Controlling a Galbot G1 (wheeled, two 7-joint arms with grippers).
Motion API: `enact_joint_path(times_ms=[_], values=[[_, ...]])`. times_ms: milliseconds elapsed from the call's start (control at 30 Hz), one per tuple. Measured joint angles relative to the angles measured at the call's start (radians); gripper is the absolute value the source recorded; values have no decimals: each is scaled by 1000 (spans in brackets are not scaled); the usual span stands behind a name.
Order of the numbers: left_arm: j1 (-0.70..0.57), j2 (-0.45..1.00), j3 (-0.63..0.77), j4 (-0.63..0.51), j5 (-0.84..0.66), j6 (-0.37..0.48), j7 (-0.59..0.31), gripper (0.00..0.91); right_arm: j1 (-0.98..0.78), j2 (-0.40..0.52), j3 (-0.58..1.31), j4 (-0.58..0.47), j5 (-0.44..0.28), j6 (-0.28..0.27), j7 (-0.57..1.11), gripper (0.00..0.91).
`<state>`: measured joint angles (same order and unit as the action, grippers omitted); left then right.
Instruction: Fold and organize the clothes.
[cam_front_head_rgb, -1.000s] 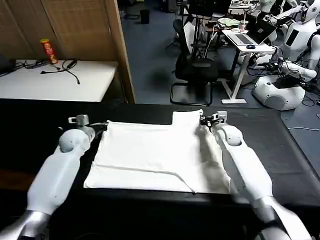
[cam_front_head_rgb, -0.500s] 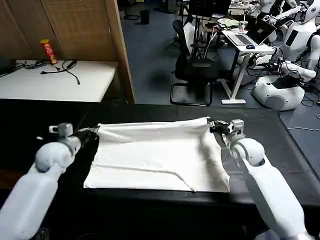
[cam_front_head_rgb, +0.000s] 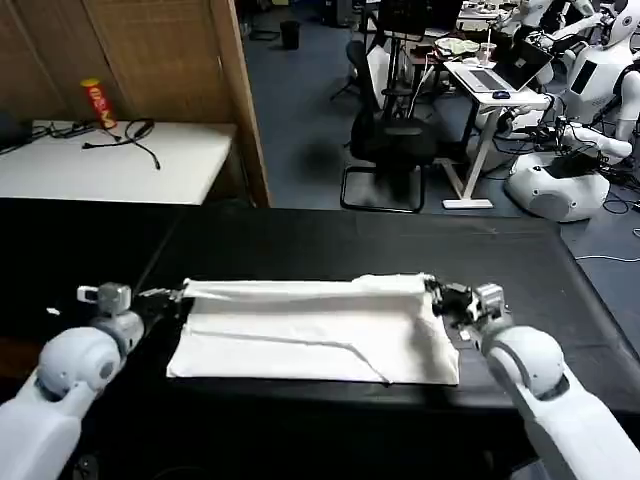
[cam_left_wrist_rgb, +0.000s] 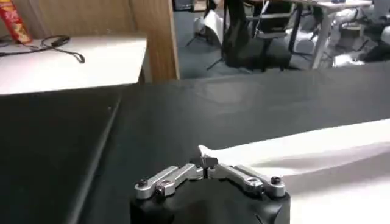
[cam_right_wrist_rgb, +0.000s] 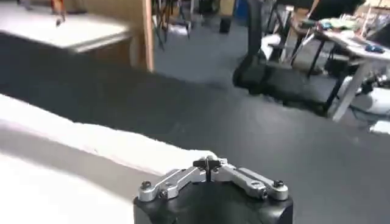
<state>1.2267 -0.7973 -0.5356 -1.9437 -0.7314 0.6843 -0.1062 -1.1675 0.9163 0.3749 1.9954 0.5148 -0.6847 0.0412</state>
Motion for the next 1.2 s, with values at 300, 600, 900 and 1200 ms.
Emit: enact_joint_path(times_ms=[300,600,900,1200], values=[[128,-21,-34,-36,48,6,9,878,-95,7,18,49,-6,-30,8,878],[188,-44,-61,-82,53,33,8,878,-145,6,91,122,66,-52,17,878],[106,-90,-78,-62,-30,-16,6,878,-54,66,102,55,38,84,78,878],[-57,-172,-24,96,-53,-33,5,878,82,163,42,-171,31,130,95,878]])
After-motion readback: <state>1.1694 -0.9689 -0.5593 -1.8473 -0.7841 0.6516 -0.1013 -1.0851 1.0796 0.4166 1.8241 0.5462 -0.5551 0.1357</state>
